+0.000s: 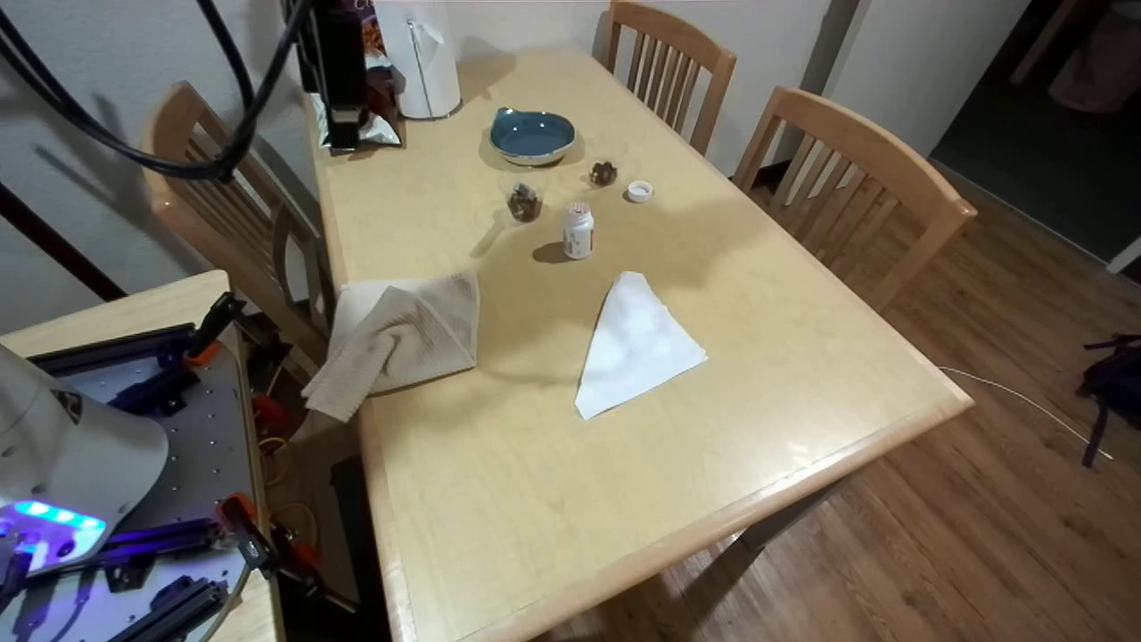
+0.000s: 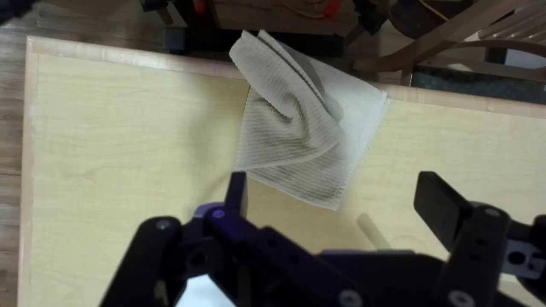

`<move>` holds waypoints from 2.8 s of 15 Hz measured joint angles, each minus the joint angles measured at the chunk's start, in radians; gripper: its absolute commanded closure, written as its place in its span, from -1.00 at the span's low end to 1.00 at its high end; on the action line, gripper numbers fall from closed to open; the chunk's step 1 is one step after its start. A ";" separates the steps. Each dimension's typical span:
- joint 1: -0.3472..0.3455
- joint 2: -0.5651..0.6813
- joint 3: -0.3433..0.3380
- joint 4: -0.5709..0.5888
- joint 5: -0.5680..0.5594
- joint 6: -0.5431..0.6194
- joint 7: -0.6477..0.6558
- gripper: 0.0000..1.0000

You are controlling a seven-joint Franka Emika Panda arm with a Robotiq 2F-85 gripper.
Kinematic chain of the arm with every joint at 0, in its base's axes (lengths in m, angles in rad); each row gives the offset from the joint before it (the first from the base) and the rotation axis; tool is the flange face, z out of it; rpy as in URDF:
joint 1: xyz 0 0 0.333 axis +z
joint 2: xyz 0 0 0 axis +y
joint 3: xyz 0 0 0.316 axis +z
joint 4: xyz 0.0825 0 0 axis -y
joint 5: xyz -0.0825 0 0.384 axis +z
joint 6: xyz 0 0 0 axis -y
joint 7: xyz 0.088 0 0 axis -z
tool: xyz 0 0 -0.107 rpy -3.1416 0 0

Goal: Unfold tissue square on the right side of the table

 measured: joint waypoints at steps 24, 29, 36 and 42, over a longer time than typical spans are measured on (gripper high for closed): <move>-0.106 0.303 -0.078 0.287 -0.379 0.120 -0.278 -1.00; -0.104 0.295 -0.075 0.285 -0.379 0.120 -0.278 -1.00; -0.138 0.344 -0.161 0.140 -0.389 0.474 -0.534 -1.00; -0.190 0.526 -0.175 0.104 -0.280 0.751 -0.912 -1.00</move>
